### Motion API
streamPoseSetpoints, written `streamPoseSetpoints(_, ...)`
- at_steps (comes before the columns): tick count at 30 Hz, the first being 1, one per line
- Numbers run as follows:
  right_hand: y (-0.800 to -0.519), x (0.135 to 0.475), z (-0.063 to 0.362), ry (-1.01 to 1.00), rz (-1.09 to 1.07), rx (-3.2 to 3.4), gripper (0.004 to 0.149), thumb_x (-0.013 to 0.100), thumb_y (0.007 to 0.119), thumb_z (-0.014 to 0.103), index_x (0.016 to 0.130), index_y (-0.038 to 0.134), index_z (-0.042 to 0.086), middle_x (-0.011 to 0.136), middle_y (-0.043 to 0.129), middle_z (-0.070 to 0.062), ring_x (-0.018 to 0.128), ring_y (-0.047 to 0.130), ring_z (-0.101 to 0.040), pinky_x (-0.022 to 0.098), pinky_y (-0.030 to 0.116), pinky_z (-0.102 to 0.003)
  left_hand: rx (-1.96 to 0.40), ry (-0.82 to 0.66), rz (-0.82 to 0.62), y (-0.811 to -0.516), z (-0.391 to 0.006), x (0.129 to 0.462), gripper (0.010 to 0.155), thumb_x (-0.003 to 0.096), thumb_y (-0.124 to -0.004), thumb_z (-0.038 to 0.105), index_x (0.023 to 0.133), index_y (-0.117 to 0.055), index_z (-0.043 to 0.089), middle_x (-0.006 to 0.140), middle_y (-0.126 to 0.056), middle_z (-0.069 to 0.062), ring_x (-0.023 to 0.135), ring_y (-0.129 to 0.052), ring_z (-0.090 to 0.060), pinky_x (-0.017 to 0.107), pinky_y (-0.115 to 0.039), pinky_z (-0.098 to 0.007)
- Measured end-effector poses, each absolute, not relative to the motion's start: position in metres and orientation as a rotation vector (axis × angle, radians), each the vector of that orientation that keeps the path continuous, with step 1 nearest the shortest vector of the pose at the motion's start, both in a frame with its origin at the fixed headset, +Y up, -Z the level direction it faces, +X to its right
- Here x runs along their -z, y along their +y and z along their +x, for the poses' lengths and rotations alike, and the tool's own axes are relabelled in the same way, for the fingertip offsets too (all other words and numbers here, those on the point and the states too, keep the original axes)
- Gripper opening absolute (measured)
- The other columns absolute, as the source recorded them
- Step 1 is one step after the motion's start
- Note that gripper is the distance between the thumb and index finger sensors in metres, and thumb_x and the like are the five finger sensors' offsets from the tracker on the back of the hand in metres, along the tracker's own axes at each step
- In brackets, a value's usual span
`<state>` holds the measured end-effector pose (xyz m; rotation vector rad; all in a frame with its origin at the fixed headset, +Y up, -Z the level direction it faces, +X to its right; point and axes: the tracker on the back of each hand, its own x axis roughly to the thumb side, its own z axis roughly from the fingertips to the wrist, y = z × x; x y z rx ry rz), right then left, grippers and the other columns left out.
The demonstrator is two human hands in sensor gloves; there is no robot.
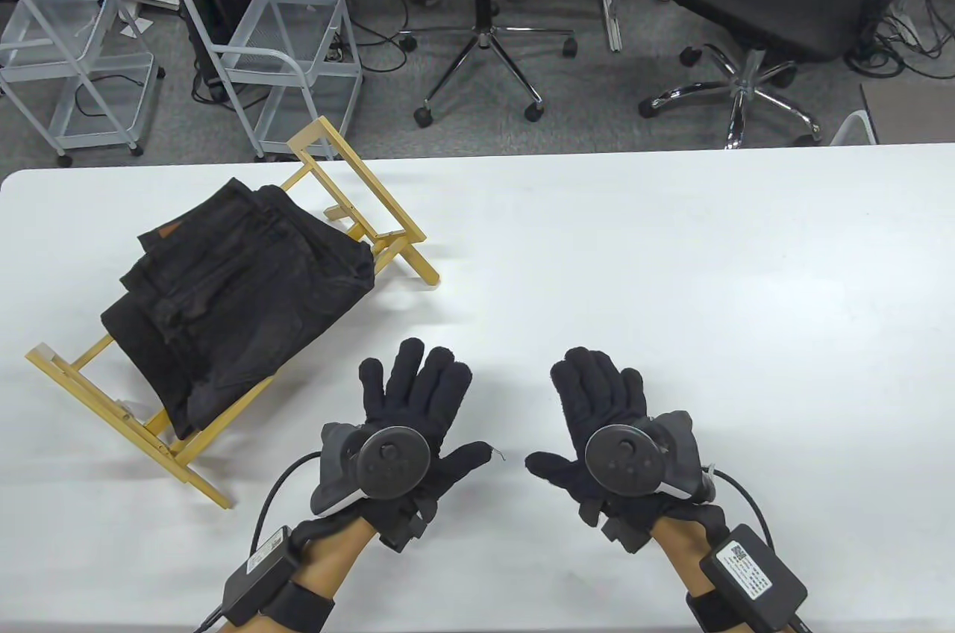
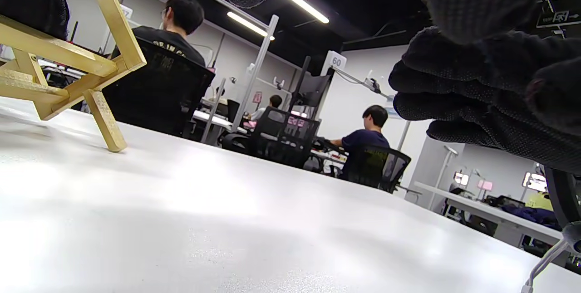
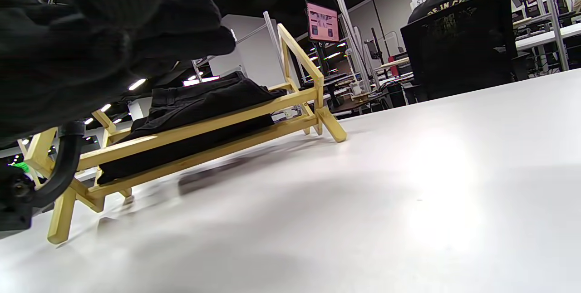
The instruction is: Hang trousers on book rack
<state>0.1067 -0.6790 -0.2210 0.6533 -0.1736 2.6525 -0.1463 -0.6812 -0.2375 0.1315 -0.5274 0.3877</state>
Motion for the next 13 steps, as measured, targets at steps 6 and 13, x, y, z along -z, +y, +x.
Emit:
streamPoseSetpoints(6,-0.679,0.2213,0.1062,-0.153,0.648,-2.66,0.103,0.036,0.076,0.061,0.099,0.022,0.001,0.107,0.025,-0.03,0.095,0.037,-0.059,0.057,0.035,-0.079,-0.395,-0.526,0.103,-0.6814,-0.1454,0.2373,0.091,0.0347,-0.074,0.069,0.106,-0.041,0.024,0.119,-0.049,-0.008,0.114,-0.029,-0.039,0.07,-0.014,-0.07)
streamPoseSetpoints(13,-0.6834,0.2233,0.1063,-0.084,0.632,-2.682,0.101,0.036,0.077,0.06,0.099,0.025,0.0,0.107,0.03,-0.03,0.094,0.041,-0.059,0.057,0.038,-0.079,-0.395,-0.519,0.083,-0.6816,-0.145,0.2382,0.09,0.0347,-0.074,0.069,0.106,-0.043,0.024,0.118,-0.051,-0.009,0.114,-0.031,-0.04,0.07,-0.015,-0.07)
